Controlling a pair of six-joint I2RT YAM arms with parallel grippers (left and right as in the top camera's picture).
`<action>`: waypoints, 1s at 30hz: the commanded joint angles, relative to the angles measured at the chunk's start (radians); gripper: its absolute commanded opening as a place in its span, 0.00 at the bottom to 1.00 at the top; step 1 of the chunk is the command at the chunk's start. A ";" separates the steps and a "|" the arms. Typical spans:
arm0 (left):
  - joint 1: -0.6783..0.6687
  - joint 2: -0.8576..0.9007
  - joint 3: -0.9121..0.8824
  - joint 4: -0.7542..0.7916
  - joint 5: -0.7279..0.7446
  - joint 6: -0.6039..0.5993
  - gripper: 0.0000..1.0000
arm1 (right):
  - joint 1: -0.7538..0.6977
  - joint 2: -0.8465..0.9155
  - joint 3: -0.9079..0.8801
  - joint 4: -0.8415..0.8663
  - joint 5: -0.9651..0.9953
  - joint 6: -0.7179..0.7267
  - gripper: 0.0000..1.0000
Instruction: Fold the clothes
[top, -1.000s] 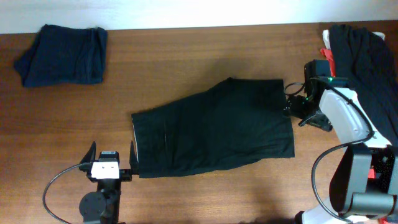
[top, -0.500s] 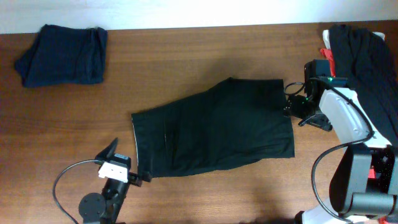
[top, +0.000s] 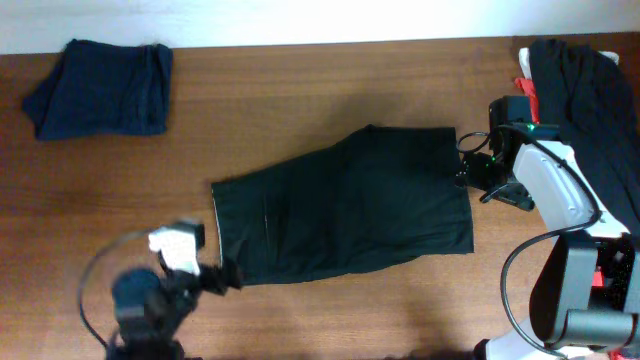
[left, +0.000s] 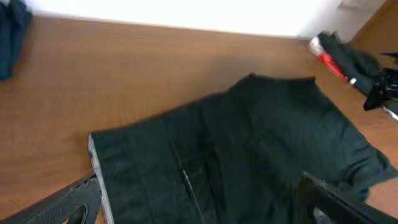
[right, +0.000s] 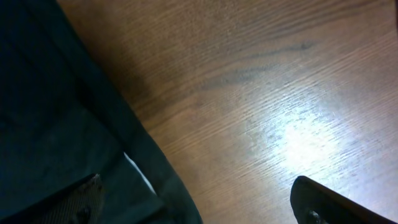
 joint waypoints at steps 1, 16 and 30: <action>-0.002 0.290 0.288 -0.161 -0.018 0.077 0.99 | -0.003 -0.013 0.013 -0.001 0.019 0.009 0.99; -0.002 1.078 0.737 -0.598 -0.174 -0.100 0.99 | -0.003 -0.013 0.013 -0.001 0.019 0.009 0.99; -0.005 1.409 0.737 -0.579 -0.197 -0.083 0.99 | -0.003 -0.013 0.013 -0.001 0.019 0.009 0.99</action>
